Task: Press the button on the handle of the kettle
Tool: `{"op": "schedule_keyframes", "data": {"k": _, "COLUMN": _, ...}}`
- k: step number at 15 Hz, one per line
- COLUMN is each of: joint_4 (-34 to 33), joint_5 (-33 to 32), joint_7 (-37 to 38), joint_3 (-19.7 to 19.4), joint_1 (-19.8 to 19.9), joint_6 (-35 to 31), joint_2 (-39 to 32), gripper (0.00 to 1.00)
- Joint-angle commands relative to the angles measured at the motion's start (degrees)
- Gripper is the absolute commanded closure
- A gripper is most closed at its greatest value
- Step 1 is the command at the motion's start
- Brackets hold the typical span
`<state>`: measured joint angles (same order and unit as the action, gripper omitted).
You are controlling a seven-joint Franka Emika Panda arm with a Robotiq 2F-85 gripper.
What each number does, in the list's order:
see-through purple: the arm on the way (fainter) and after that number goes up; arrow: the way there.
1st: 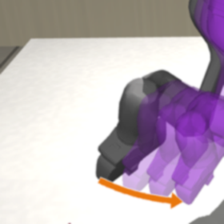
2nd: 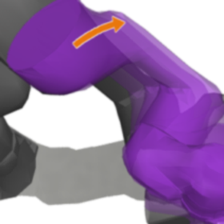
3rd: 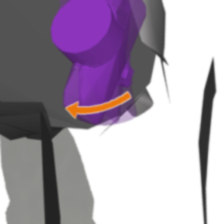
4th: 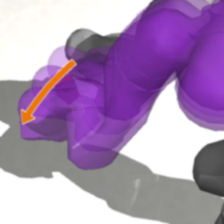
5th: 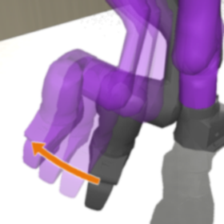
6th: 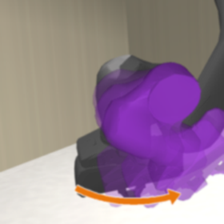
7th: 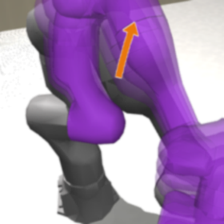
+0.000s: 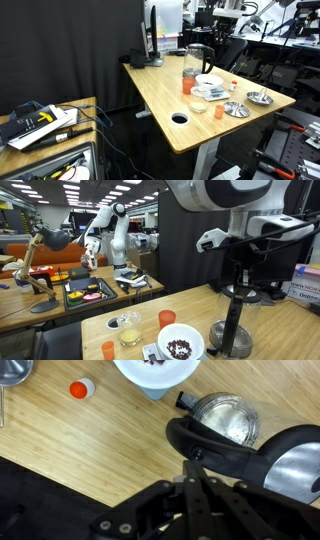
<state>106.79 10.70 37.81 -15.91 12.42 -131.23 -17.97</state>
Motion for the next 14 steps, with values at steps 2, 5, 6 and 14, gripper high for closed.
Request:
{"op": "schedule_keyframes", "data": {"k": 2, "joint_4": 3.42, "joint_5": 1.28, "joint_7": -1.09, "joint_3": 0.71, "joint_1": 0.05, "joint_6": 1.39, "joint_2": 3.32, "gripper": 1.00}}
{"op": "schedule_keyframes", "data": {"k": 5, "joint_4": 3.00, "joint_5": 1.03, "joint_7": -0.69, "joint_3": 1.07, "joint_1": -0.24, "joint_6": 1.51, "joint_2": 2.95, "gripper": 1.00}}
{"op": "schedule_keyframes", "data": {"k": 6, "joint_4": 2.85, "joint_5": 0.56, "joint_7": -0.35, "joint_3": 0.96, "joint_1": -0.45, "joint_6": 1.17, "joint_2": 2.71, "gripper": 1.00}}
{"op": "schedule_keyframes", "data": {"k": 14, "joint_4": 2.16, "joint_5": -0.08, "joint_7": 0.19, "joint_3": 0.86, "joint_1": -0.83, "joint_6": 0.60, "joint_2": 1.55, "gripper": 1.00}}
